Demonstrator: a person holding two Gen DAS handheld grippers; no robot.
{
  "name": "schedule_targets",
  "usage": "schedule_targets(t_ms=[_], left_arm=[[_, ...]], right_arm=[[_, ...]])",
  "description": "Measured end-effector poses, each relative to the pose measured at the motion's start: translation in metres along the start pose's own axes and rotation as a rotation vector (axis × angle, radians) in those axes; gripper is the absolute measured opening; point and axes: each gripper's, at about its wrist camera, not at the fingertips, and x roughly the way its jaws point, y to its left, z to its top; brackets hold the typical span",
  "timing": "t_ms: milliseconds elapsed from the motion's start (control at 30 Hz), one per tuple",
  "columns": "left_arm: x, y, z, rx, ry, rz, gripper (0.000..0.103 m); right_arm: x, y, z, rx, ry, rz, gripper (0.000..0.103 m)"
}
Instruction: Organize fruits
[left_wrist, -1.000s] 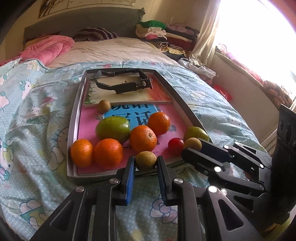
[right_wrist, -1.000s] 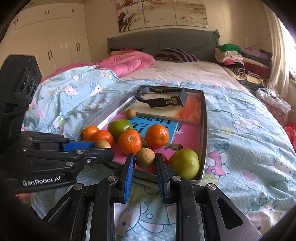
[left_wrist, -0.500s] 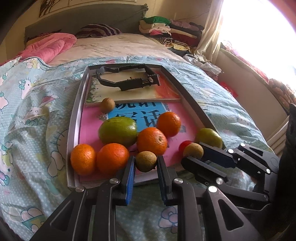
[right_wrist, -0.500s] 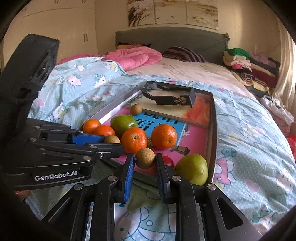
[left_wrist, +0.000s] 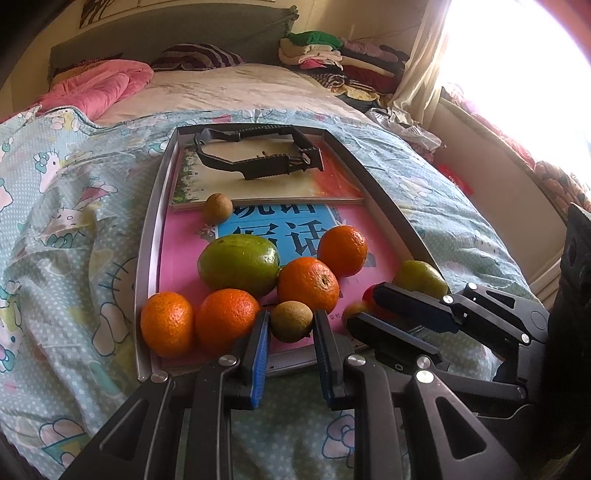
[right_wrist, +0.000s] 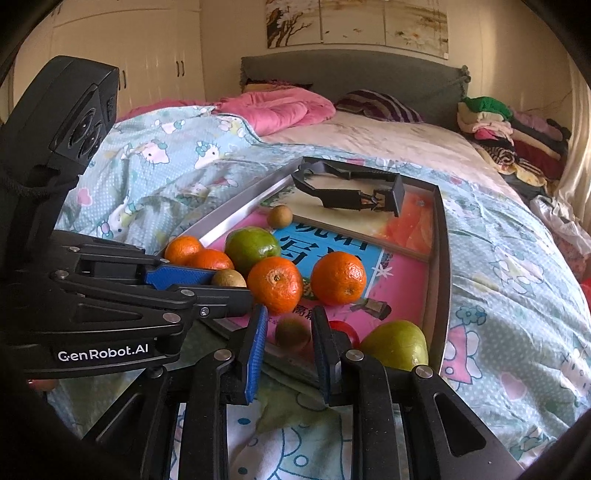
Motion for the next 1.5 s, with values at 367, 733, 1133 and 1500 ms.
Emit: schedule_targets(t_ms=[367,733,1133,1500], left_arm=[[0.001,-0.001,0.001,0.002,0.006,0.004,0.024],[0.004,-0.003,0.001,0.004,0.013,0.008,0.025],[-0.003,-0.005,0.000,0.008,0.001,-0.004,0.036],[-0.020,-0.009,-0.001,0.022,-0.035,0.005,0.045]], right_arm=[[-0.004,0.000,-0.003,0.001,-0.029,-0.017,0.038],[-0.013,-0.004,-0.008,0.009,-0.062,-0.089,0.045],[-0.017,-0.004,-0.010,0.006,-0.081,-0.100,0.046],[-0.028,-0.006,-0.012,0.023,-0.116,-0.118,0.051]])
